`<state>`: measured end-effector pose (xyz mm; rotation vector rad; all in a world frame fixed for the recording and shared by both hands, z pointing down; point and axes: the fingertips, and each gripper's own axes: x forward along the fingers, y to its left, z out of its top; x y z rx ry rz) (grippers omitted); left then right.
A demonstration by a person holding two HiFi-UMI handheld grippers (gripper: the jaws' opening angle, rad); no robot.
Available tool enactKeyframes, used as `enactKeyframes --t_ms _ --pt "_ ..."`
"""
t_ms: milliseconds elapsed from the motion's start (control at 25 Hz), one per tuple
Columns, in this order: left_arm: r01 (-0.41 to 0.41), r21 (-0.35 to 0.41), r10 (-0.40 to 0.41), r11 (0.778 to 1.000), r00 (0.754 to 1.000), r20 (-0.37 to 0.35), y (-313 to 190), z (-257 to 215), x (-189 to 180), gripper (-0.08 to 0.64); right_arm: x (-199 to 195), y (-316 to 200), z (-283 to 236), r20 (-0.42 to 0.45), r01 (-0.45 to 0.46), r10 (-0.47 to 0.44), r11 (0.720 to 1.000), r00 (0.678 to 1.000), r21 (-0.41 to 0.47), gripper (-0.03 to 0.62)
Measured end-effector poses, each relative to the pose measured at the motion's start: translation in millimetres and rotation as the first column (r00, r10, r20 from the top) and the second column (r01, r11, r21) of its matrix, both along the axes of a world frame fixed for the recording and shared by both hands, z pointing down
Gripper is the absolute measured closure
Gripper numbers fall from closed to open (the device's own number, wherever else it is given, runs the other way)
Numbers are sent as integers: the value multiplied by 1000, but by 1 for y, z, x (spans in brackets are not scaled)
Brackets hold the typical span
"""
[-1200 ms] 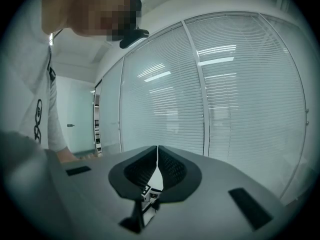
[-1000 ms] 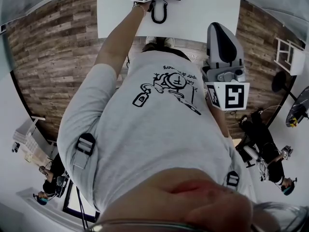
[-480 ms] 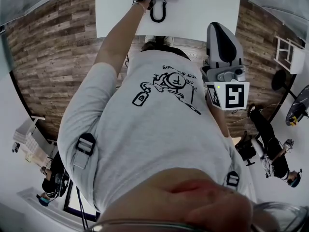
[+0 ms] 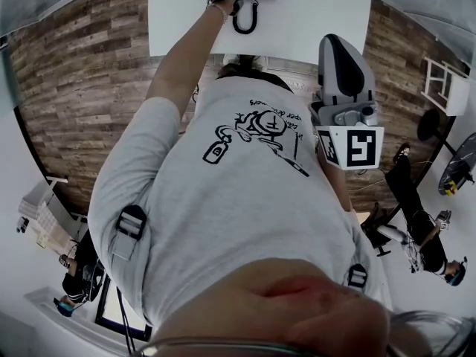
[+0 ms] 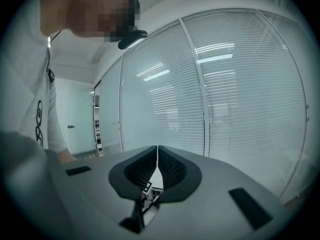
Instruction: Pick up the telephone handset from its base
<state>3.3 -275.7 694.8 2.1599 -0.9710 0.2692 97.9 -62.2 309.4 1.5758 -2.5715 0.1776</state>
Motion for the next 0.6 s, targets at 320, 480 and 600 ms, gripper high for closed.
enactKeyframes --t_ms 320,480,600 --pt "25 -4 -25 1000 1000 13 2 1 -2 445 4 0 0 3 -15 15 1000 1000 3 586" --pt "65 3 -65 998 997 38 3 2 -6 439 6 -1 0 5 -21 21 1000 1000 4 586" --pt "87 10 -88 996 995 52 5 2 -7 437 6 -2 0 7 -21 21 1000 1000 4 586"
